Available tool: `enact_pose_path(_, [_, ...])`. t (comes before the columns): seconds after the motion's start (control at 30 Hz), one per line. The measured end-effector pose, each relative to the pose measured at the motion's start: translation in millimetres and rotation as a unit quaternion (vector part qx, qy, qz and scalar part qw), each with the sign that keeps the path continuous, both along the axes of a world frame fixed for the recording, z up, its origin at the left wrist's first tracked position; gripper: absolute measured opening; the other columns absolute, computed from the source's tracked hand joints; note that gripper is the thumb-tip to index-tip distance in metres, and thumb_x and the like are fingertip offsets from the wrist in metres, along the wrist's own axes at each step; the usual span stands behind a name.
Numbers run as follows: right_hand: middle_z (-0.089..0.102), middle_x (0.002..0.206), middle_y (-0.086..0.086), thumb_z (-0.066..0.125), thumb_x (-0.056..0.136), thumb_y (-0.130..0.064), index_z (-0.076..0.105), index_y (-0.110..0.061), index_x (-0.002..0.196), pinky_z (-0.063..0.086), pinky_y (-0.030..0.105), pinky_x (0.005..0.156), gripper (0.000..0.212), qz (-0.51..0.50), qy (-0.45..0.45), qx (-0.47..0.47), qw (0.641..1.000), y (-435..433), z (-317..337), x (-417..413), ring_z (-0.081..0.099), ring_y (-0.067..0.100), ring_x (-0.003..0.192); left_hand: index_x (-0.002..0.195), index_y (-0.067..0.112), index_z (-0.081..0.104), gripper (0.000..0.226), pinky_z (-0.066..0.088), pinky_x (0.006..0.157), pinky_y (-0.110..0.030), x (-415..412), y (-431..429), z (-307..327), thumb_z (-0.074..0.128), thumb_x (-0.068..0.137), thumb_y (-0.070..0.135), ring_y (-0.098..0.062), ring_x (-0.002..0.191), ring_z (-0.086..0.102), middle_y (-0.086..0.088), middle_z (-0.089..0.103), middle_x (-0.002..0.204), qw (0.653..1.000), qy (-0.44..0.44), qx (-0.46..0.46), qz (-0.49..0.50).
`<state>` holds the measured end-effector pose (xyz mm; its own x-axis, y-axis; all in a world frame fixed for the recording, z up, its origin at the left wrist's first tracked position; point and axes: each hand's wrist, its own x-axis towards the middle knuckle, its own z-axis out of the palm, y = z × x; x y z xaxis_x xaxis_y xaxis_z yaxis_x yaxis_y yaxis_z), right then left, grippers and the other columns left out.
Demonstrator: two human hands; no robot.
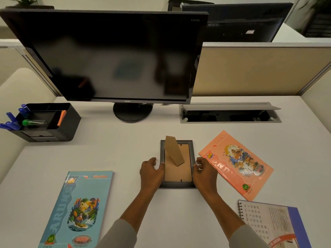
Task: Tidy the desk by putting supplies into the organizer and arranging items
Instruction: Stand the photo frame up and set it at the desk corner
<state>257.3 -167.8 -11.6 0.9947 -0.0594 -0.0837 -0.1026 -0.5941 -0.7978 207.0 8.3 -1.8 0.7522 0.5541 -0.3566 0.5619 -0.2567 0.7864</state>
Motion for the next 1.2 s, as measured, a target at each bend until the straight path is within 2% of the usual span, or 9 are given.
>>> enact_pose_path(0.07, [0.071, 0.110, 0.012, 0.061, 0.093, -0.007, 0.066, -0.004, 0.119, 0.048, 0.028, 0.086, 0.027, -0.009, 0.005, -0.009, 1.000, 4.6, 1.6, -6.5, 0.066, 0.027, 0.105, 0.123, 0.012, 0.065, 0.036, 0.046, 0.097, -0.032, -0.4, -7.5, 3.1, 0.066, 0.093, 0.031, -0.023, 0.110, 0.058, -0.002, 0.061, 0.114, 1.000, 0.023, 0.009, -0.017])
enact_pose_path(0.13, [0.073, 0.110, 0.011, 0.061, 0.093, -0.008, 0.066, -0.006, 0.120, 0.051, 0.032, 0.089, 0.028, -0.015, 0.016, -0.003, 1.000, 8.9, 2.8, -9.4, 0.068, 0.027, 0.104, 0.085, 0.027, 0.063, 0.009, 0.046, 0.081, -0.028, 0.5, -15.1, 9.7, 0.067, 0.091, 0.030, -0.019, 0.092, 0.057, 0.008, 0.057, 0.090, 0.999, 0.038, -0.008, -0.018])
enact_pose_path(0.2, [0.073, 0.112, 0.010, 0.061, 0.093, -0.007, 0.067, -0.007, 0.121, 0.049, 0.030, 0.092, 0.029, -0.032, 0.032, 0.013, 0.999, 11.0, 5.3, -9.5, 0.067, 0.026, 0.106, 0.074, 0.032, 0.050, 0.025, 0.046, 0.072, -0.025, 2.5, -19.7, 11.5, 0.068, 0.090, 0.029, -0.018, 0.084, 0.058, 0.009, 0.056, 0.082, 0.999, 0.043, -0.025, -0.007])
enact_pose_path(0.43, [0.073, 0.110, 0.006, 0.060, 0.090, -0.003, 0.072, -0.012, 0.114, 0.051, 0.033, 0.094, 0.029, -0.074, 0.065, 0.064, 0.993, 7.3, 14.0, -7.6, 0.065, 0.025, 0.103, 0.073, 0.027, 0.050, 0.026, 0.041, 0.061, -0.020, 8.1, -17.2, 23.6, 0.060, 0.096, 0.024, -0.005, 0.067, 0.048, 0.006, 0.055, 0.076, 0.995, 0.045, -0.087, 0.026])
enact_pose_path(0.57, [0.074, 0.105, 0.002, 0.057, 0.092, -0.007, 0.076, -0.015, 0.108, 0.050, 0.030, 0.088, 0.026, -0.102, 0.075, 0.106, 0.986, 1.7, 16.8, -3.2, 0.065, 0.019, 0.097, 0.080, 0.025, 0.061, 0.018, 0.046, 0.067, -0.023, 10.4, -8.3, 31.6, 0.058, 0.097, 0.022, -0.012, 0.078, 0.056, 0.005, 0.061, 0.083, 0.994, 0.019, -0.102, 0.023])
enact_pose_path(0.7, [0.074, 0.101, -0.002, 0.058, 0.093, -0.009, 0.078, -0.016, 0.104, 0.053, 0.037, 0.090, 0.024, -0.101, 0.073, 0.135, 0.983, -5.7, 23.7, 2.1, 0.065, 0.019, 0.098, 0.083, 0.026, 0.065, 0.025, 0.043, 0.060, -0.014, 10.1, 0.8, 39.9, 0.052, 0.099, 0.013, -0.003, 0.075, 0.056, 0.014, 0.059, 0.079, 0.994, -0.010, -0.105, 0.016])
enact_pose_path(0.87, [0.077, 0.094, -0.004, 0.049, 0.089, 0.001, 0.082, -0.024, 0.084, 0.058, 0.044, 0.089, 0.042, -0.092, 0.109, 0.218, 0.966, -18.2, 28.5, 11.9, 0.068, 0.021, 0.098, 0.105, 0.018, 0.074, 0.024, 0.055, 0.073, -0.021, 8.3, 10.0, 52.9, 0.053, 0.098, 0.010, -0.010, 0.090, 0.065, 0.007, 0.069, 0.094, 0.993, -0.037, -0.109, 0.002])
enact_pose_path(0.97, [0.076, 0.100, 0.000, 0.045, 0.087, 0.012, 0.082, -0.021, 0.090, 0.057, 0.046, 0.093, 0.049, -0.051, 0.099, 0.224, 0.968, -24.5, 36.9, 14.3, 0.068, 0.022, 0.101, 0.112, 0.016, 0.076, 0.029, 0.057, 0.096, -0.041, 8.1, 15.4, 57.6, 0.056, 0.094, 0.005, -0.020, 0.103, 0.068, -0.001, 0.074, 0.107, 0.991, -0.050, -0.123, -0.003])
enact_pose_path(1.2, [0.077, 0.105, -0.005, 0.063, 0.088, 0.011, 0.073, -0.016, 0.113, 0.057, 0.029, 0.092, 0.038, 0.053, 0.063, 0.288, 0.954, -36.4, 59.8, 11.1, 0.069, 0.013, 0.107, 0.114, 0.025, 0.075, 0.028, 0.055, 0.098, -0.039, 4.8, 28.5, 69.0, 0.068, 0.093, 0.008, -0.018, 0.107, 0.068, 0.003, 0.073, 0.115, 0.984, -0.112, -0.124, -0.054])
